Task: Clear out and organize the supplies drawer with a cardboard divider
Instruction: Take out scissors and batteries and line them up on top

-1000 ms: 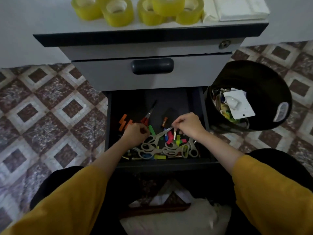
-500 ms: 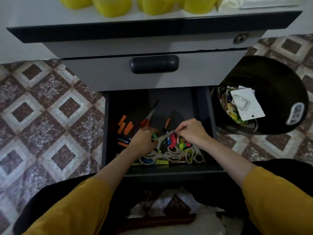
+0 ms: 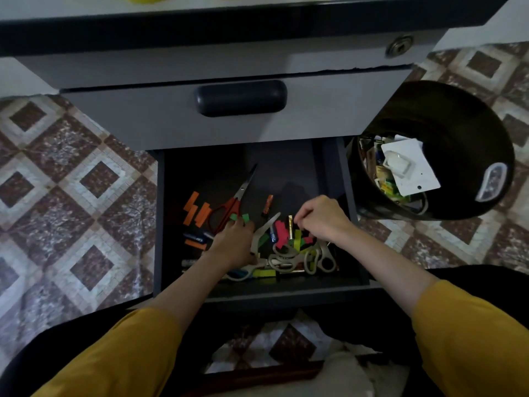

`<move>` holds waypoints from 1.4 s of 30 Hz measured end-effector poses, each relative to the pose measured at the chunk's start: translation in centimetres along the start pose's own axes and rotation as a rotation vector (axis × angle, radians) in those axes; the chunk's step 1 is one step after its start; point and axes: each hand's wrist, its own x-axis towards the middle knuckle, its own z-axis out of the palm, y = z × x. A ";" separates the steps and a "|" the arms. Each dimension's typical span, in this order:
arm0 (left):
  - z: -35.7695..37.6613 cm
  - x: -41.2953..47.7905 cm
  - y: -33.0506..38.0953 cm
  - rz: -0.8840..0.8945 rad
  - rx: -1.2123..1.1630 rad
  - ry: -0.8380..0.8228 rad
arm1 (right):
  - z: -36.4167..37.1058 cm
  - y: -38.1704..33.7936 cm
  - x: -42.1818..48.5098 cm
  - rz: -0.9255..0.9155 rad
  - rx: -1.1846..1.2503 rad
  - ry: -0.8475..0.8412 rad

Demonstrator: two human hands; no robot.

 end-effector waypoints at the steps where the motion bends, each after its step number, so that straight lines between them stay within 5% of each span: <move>1: 0.0 0.1 0.0 -0.004 -0.005 0.011 | 0.0 -0.1 0.0 -0.001 0.002 -0.003; 7: -0.4 0.0 0.1 -0.041 -0.131 0.014 | 0.0 -0.1 -0.1 0.018 -0.083 -0.045; 16: -0.9 -0.2 -0.2 -0.054 -0.157 -0.035 | 1.7 0.7 -1.2 0.185 -0.544 -0.255; 36: -2.2 -0.5 -0.1 -0.140 -0.338 0.093 | 3.8 0.6 -1.1 0.187 -0.495 -0.158; 42: -2.2 -0.2 -0.5 -0.256 -0.377 0.259 | 3.8 0.8 -0.8 0.173 -0.487 -0.171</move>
